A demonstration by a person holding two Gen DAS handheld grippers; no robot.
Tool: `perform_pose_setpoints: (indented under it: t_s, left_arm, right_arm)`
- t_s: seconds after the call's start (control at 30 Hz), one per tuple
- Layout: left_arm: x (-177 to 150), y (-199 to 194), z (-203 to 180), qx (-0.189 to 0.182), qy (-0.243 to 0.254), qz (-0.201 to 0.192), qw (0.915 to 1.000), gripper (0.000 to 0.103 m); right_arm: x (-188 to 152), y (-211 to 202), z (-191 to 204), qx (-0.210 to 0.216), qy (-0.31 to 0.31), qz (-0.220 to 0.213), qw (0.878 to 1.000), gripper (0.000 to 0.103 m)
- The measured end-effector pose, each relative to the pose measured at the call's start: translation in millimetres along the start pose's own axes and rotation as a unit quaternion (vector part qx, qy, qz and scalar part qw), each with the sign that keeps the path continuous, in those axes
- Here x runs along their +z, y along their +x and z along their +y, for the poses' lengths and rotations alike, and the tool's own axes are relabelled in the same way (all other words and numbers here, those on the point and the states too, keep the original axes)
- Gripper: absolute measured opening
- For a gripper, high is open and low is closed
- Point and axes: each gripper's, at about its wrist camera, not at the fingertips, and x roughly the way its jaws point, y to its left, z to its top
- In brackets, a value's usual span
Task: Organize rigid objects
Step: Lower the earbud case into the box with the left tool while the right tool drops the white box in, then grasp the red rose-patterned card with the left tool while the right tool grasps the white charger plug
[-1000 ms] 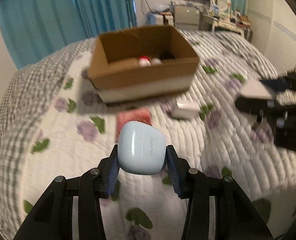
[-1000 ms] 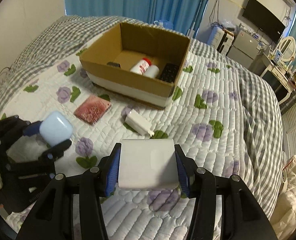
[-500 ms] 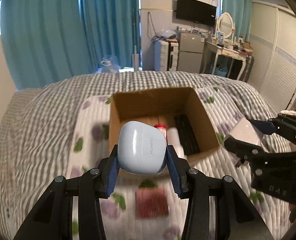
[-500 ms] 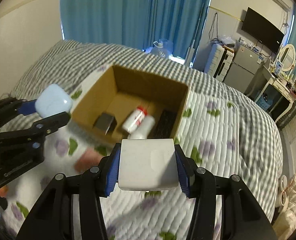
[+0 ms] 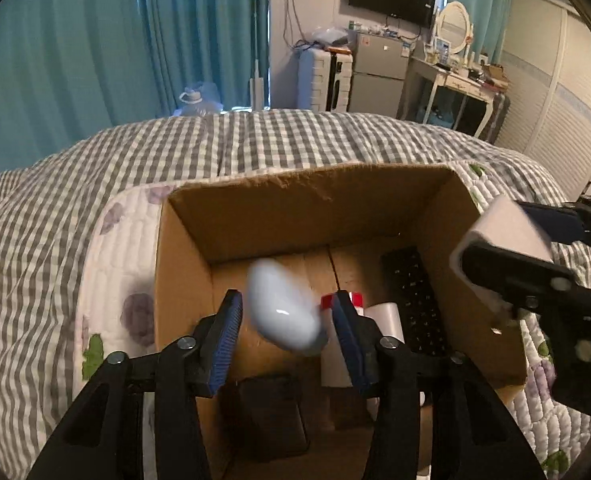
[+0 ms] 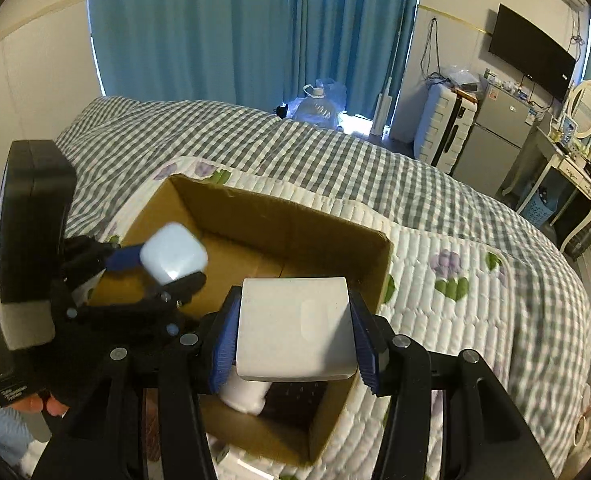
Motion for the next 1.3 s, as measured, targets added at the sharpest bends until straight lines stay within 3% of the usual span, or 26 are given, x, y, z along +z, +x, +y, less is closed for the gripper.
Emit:
perform_pose_setpoints:
  t_s: [0.07, 0.3, 0.53, 0.57, 0.63, 0.77, 0.9, 1.0, 1.13, 1.3]
  left_arm:
    - [3.6, -2.2, 4.1, 0.01, -0.006, -0.006, 0.9999, 0.062]
    - [6.7, -18.3, 25.7, 0.005, -0.036, -0.018, 0.9992, 0.062]
    - [5.4, -39.1, 24.6, 0.018, -0.026, -0.04, 0.9987, 0.062]
    - [5.0, -44.3, 24.2, 0.02, -0.025, -0.044, 0.9985, 0.063]
    - [2.9, -56.8, 23.6, 0.026, -0.025, -0.051, 0.998, 0.068]
    - [-7.1, -88.2, 22.6, 0.037, -0.026, -0.068, 0.9966, 0.077]
    - [-23.9, -113.5, 18.2, 0.052, -0.024, -0.078, 0.9953, 0.089]
    - [-41.9, -122.4, 14.1, 0.052, -0.028, -0.074, 0.9955, 0.095]
    - [-70.4, -113.5, 8.0, 0.052, -0.035, -0.051, 0.9967, 0.095]
    - [-103.2, -83.0, 4.8, 0.048, -0.049, -0.001, 0.9976, 0.095]
  right_arm:
    - [3.2, 9.0, -1.9, 0.002, -0.002, 0.0, 1.0, 0.05]
    - [13.1, 44.0, -0.5, 0.011, 0.008, 0.012, 1.0, 0.05]
    - [17.2, 81.0, -2.3, 0.019, 0.03, 0.042, 0.998, 0.051]
    - [17.8, 77.2, -3.2, 0.016, 0.033, 0.035, 0.999, 0.052]
    - [17.6, 60.1, -4.7, 0.007, 0.037, 0.015, 0.999, 0.063]
    - [14.8, 17.5, -7.4, -0.019, 0.036, -0.009, 0.999, 0.064]
    - [-3.3, -32.3, -1.9, -0.045, 0.025, -0.03, 0.998, 0.078]
    - [-22.1, -58.5, 6.8, -0.054, 0.015, -0.036, 0.998, 0.08]
    - [-57.0, -75.1, 16.2, -0.055, 0.025, -0.032, 0.998, 0.093]
    - [-99.2, -58.1, 30.6, -0.056, 0.018, 0.002, 0.998, 0.092]
